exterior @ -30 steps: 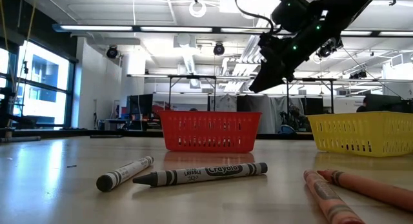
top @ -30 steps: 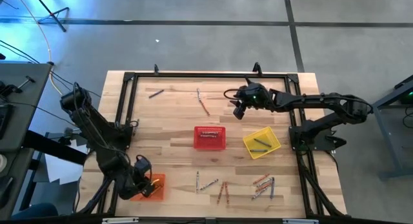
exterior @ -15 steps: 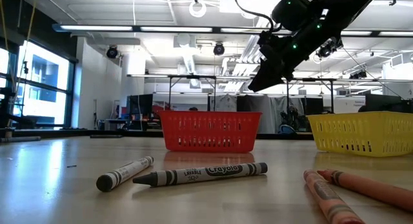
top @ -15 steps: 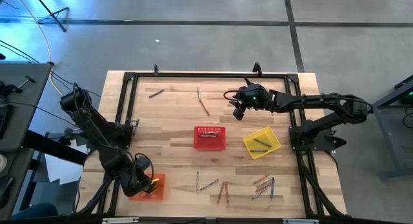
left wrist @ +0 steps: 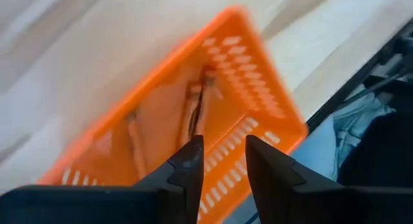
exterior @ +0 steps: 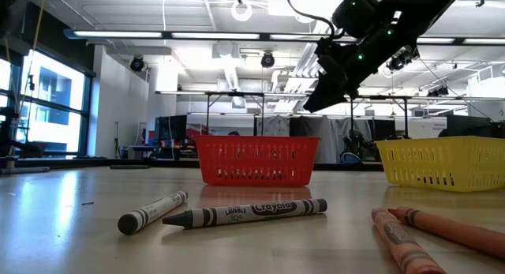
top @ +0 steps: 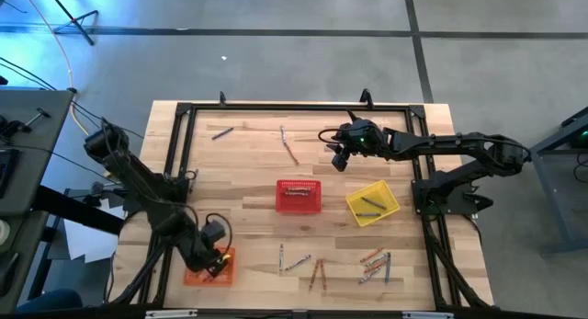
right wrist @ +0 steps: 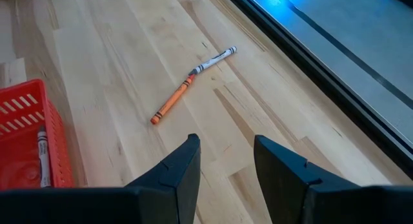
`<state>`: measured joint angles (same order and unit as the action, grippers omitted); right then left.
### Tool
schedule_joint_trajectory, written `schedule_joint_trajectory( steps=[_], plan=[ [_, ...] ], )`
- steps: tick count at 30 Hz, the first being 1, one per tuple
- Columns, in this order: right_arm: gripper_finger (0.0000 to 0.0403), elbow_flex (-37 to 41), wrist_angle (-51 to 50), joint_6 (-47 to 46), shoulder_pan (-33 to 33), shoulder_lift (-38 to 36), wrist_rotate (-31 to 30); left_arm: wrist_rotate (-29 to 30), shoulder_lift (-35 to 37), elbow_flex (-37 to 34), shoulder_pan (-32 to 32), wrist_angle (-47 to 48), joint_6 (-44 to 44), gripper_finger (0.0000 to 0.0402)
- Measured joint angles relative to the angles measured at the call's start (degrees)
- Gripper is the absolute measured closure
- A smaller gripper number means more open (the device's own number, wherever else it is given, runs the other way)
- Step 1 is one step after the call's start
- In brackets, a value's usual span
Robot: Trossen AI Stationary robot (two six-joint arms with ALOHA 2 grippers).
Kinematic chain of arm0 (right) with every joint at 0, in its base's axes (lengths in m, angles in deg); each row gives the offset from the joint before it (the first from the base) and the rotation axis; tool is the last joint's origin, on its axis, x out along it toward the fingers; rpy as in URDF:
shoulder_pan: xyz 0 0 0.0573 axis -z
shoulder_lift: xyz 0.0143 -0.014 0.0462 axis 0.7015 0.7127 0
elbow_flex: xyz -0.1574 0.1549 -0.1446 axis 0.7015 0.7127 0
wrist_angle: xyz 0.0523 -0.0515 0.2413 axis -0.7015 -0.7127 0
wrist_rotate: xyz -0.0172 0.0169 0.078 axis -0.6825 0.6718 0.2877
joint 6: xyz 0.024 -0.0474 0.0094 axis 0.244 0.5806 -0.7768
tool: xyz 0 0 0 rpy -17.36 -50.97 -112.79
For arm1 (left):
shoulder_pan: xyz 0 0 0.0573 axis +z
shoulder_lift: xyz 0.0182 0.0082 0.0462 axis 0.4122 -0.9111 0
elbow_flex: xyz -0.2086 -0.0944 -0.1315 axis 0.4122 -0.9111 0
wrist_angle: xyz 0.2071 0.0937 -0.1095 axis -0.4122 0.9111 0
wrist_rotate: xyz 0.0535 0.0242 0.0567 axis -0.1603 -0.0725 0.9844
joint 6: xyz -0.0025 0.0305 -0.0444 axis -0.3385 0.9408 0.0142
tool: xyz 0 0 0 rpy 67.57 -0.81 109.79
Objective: Sort crayons
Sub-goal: Put the blue crayon into the yellow bin
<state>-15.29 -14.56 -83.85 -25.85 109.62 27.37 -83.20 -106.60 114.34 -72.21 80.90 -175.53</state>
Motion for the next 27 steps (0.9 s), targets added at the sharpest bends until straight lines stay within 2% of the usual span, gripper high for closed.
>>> schedule_joint_trajectory(
  steps=[6, 11, 15, 20, 24, 27],
  plan=[
    [0.0263, 0.0, 0.0, -0.7, 0.0, 0.0, 0.0, 1.6, 3.4, 0.0, 5.5, -4.2, 12.6, 0.0298],
    [0.0263, 0.0, 0.0, -0.8, 0.0, 0.0, 0.0, 9.4, 6.3, 0.0, 13.3, -2.0, 19.2, 0.0298],
    [0.0263, 0.0, 0.0, -0.8, 0.0, 0.0, 0.0, 11.9, 6.7, 0.0, 22.5, 2.0, 22.8, 0.0298],
    [0.0263, 0.0, 0.0, -0.8, 0.0, 0.0, 0.0, 13.4, 6.1, 0.0, 35.0, 6.7, 38.5, 0.0298],
    [0.0263, 0.0, 0.0, -0.8, 0.0, 0.0, 0.0, 16.3, 6.1, 0.0, 45.2, 6.5, 53.2, 0.0298],
    [0.0263, 0.0, 0.0, -0.8, 0.0, 0.0, 0.0, 16.3, 6.1, 0.0, 52.7, 6.9, 60.8, 0.0298]
  ],
)
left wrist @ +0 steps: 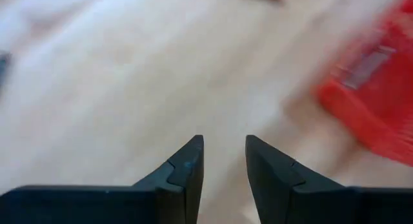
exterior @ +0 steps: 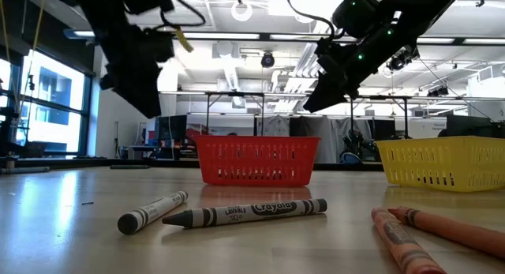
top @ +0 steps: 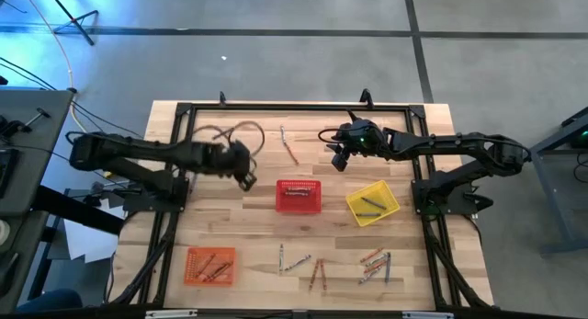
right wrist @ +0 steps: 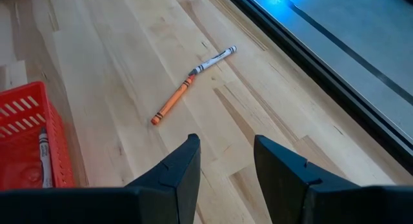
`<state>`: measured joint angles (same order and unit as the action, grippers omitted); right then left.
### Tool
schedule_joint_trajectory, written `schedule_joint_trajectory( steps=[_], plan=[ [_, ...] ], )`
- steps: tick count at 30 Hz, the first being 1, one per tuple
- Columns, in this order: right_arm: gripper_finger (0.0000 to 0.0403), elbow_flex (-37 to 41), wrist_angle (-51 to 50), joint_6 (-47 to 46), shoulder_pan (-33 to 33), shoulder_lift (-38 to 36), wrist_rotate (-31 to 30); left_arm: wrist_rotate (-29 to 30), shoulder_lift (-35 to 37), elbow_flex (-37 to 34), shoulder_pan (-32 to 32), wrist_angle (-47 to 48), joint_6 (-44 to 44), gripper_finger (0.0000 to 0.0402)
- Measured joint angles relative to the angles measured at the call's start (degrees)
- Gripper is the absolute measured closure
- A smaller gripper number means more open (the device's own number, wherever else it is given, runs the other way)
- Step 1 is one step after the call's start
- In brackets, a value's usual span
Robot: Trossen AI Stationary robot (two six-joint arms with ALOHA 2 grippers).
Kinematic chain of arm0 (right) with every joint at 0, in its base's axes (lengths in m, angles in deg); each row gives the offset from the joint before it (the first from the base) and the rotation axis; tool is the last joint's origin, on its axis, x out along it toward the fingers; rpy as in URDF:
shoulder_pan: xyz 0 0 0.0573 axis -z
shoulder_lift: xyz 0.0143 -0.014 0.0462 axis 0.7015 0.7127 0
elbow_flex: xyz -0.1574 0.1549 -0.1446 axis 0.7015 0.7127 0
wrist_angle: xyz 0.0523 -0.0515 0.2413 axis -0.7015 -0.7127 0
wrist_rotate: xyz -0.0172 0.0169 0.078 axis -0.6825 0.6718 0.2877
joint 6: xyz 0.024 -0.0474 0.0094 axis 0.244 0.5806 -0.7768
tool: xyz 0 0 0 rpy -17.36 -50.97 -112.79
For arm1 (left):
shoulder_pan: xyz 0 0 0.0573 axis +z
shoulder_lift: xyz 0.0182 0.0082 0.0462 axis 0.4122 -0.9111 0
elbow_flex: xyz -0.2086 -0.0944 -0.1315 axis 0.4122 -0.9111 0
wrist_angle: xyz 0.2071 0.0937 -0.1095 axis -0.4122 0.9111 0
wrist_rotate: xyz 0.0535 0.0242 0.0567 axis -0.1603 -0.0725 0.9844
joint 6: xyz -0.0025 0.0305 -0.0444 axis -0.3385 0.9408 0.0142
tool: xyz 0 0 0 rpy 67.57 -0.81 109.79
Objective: Sort crayons
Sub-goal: Put the blue crayon into the yellow bin
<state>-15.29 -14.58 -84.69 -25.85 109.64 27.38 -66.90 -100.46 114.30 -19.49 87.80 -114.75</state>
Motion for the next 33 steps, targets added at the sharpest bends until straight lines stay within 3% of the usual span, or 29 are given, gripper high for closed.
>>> schedule_joint_trajectory(
  steps=[13, 19, 33],
  plan=[
    [0.0263, 0.0, 0.0, 0.8, 0.0, 0.0, 0.0, -5.0, 0.0, 0.0, 27.8, 3.8, 20.2, 0.0298],
    [0.0263, 0.0, 0.0, 0.9, 0.0, 0.0, 0.0, -9.8, -2.3, 0.0, 38.2, 4.5, 23.6, 0.0298],
    [0.0263, 0.0, 0.0, 1.9, 0.0, 0.0, 0.0, -10.5, -15.0, 0.1, 45.4, -1.5, 33.4, 0.0297]
  ],
)
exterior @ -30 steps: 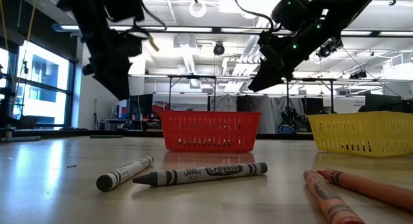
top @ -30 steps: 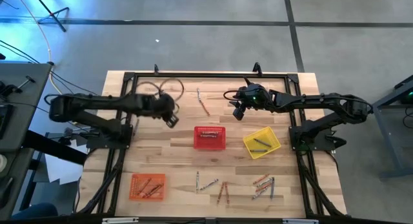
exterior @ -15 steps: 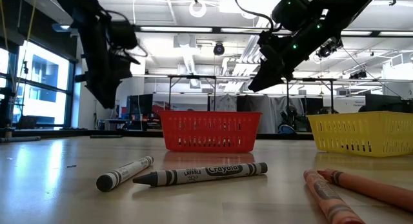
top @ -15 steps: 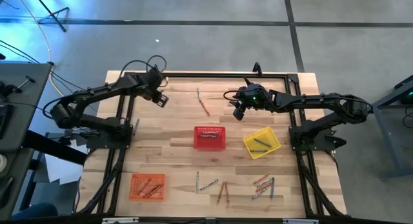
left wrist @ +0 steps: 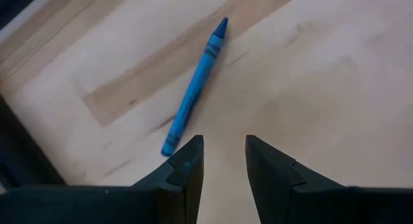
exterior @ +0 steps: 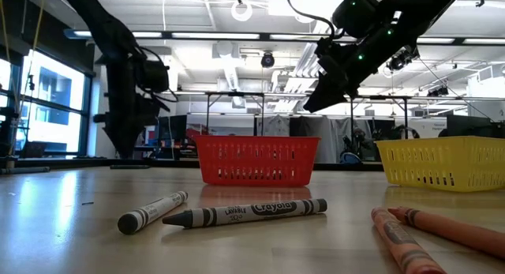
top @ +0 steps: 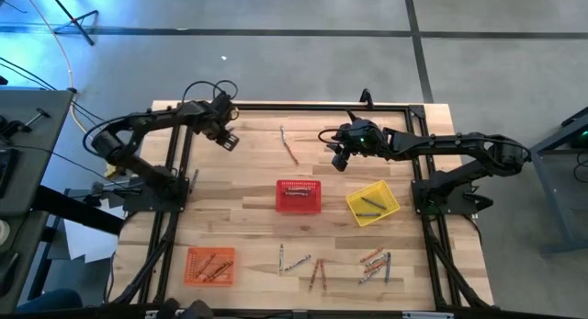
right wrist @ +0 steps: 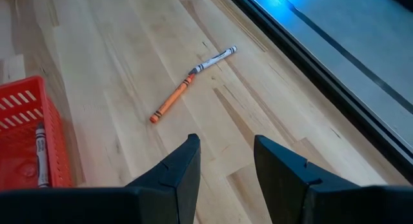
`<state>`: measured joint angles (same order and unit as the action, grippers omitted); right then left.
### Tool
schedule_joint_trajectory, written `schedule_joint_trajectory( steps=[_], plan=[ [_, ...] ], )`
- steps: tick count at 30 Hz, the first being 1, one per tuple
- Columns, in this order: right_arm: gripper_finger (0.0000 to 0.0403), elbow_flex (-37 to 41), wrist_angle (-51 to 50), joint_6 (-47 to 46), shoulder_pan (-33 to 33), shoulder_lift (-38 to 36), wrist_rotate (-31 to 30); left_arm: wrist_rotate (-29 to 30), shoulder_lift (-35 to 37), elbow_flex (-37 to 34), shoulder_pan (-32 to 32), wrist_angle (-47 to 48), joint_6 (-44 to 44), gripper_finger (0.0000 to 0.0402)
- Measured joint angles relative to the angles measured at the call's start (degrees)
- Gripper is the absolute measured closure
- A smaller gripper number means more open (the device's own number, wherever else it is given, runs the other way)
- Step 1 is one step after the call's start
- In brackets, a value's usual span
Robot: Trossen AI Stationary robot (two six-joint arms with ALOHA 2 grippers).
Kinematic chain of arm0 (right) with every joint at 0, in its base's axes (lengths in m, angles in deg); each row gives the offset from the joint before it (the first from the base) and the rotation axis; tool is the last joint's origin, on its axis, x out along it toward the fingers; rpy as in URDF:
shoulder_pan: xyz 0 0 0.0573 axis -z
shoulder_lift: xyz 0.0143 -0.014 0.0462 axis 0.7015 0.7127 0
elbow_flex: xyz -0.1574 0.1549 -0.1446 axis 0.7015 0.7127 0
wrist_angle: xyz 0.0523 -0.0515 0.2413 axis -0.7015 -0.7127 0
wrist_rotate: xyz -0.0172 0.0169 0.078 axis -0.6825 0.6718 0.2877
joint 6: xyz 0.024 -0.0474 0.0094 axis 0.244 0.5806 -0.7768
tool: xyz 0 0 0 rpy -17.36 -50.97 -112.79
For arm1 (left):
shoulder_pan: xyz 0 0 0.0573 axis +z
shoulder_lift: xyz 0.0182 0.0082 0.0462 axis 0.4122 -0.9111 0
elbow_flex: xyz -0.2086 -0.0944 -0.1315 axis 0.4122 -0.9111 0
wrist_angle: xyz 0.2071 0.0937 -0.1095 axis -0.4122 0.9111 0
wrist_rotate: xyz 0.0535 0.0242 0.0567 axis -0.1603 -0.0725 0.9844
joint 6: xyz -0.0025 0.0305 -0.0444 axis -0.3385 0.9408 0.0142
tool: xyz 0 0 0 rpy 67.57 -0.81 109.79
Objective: Sort crayons
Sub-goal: Put the blue crayon into the yellow bin
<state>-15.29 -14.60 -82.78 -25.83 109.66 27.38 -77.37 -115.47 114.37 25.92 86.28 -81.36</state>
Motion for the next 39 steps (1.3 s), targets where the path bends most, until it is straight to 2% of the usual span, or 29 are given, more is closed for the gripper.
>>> schedule_joint_trajectory(
  steps=[10, 20, 31, 35, 39],
  plan=[
    [0.0263, 0.0, 0.0, 0.1, 0.0, 0.0, 0.0, 0.1, -6.2, 4.3, 3.5, -1.7, 4.1, 0.0297],
    [0.0263, 0.0, -0.4, 0.1, 0.0, 0.0, 0.0, -0.6, -12.9, 10.1, 3.8, 6.8, 4.0, 0.0297],
    [0.0263, 0.0, -2.2, 0.1, 0.0, 0.0, 0.0, -2.6, -16.4, 11.2, 3.8, 9.5, 1.9, 0.0299],
    [0.0263, 0.0, -2.7, 0.1, 0.0, 0.0, 0.0, -2.8, -16.5, 11.2, 3.6, 9.6, 1.8, 0.0315],
    [0.0263, 0.0, -4.2, 0.0, 0.0, 0.0, 0.0, -3.0, -16.5, 11.3, 3.5, 9.8, 1.1, 0.0361]
  ],
)
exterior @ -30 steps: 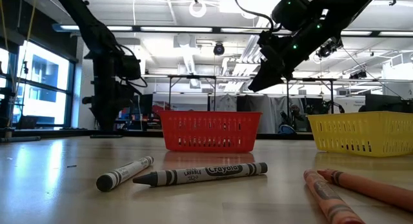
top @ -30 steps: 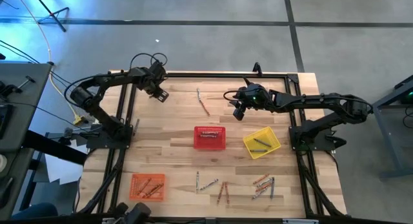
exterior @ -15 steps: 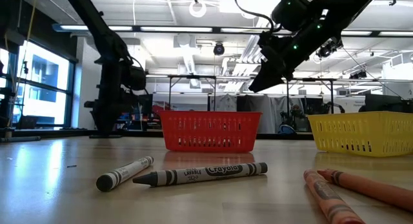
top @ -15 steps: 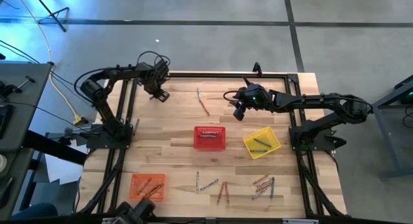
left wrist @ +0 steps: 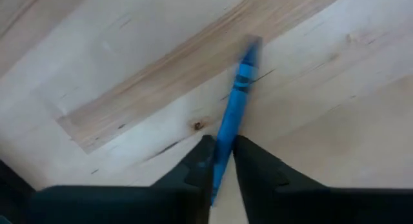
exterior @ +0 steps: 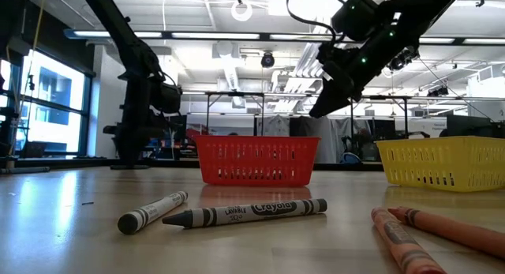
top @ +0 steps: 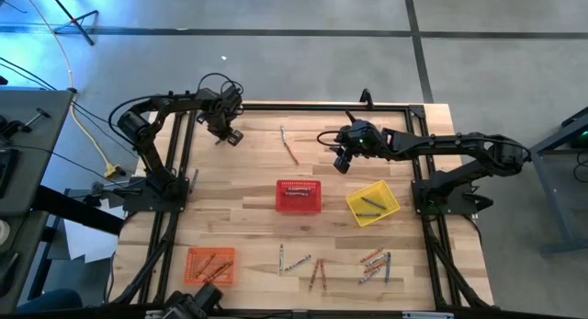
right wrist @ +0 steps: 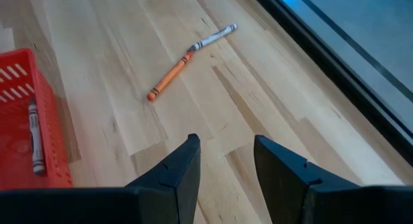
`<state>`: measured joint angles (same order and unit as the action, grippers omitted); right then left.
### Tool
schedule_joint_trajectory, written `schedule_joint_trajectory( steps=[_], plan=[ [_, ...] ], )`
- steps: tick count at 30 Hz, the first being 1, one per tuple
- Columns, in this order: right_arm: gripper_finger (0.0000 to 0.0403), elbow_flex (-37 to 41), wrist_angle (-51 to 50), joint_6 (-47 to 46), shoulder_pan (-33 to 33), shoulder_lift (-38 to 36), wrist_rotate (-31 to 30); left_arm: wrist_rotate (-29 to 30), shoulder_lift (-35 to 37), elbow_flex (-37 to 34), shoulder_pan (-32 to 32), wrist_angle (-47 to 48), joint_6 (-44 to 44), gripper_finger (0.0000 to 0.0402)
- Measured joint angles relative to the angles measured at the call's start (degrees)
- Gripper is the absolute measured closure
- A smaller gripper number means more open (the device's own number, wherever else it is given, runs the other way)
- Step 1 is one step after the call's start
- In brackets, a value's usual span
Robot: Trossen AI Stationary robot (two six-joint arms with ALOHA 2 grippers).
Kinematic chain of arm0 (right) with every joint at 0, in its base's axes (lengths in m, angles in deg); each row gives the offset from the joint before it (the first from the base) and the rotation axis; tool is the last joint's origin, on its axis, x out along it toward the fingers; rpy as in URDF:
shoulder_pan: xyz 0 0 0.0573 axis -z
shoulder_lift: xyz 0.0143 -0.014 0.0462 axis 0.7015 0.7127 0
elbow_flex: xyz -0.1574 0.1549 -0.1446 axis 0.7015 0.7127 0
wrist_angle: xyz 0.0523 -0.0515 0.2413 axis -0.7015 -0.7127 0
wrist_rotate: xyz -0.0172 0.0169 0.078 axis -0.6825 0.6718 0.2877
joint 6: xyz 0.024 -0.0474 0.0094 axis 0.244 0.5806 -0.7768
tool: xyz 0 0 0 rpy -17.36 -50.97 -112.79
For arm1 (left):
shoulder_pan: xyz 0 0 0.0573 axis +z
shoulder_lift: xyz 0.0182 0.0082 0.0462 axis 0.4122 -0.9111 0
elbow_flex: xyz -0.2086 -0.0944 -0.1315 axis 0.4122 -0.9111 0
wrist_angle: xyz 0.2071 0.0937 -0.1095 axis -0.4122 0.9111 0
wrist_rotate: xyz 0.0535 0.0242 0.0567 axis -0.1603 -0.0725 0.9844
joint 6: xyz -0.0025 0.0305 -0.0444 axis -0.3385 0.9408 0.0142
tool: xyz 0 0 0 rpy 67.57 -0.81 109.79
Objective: Sort crayons
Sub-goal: Put the blue crayon into the yellow bin
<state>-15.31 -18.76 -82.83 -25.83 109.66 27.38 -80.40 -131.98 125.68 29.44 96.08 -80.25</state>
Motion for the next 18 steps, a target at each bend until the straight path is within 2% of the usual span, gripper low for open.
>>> schedule_joint_trajectory(
  steps=[3, 12, 18],
  plan=[
    [0.0263, 0.0, -0.4, -0.4, 0.0, 0.0, 0.0, 0.0, -0.1, 0.4, 0.0, 0.4, -1.4, 0.0394],
    [0.0263, 0.0, -0.3, -0.3, 0.0, 0.0, 0.0, -0.1, 2.2, 0.2, -1.5, 0.4, -1.4, 0.0399],
    [0.0263, 0.0, 0.0, 0.1, 0.8, 0.0, -0.1, -9.3, 10.3, 0.2, -5.0, -0.3, -1.7, 0.0401]
  ],
)
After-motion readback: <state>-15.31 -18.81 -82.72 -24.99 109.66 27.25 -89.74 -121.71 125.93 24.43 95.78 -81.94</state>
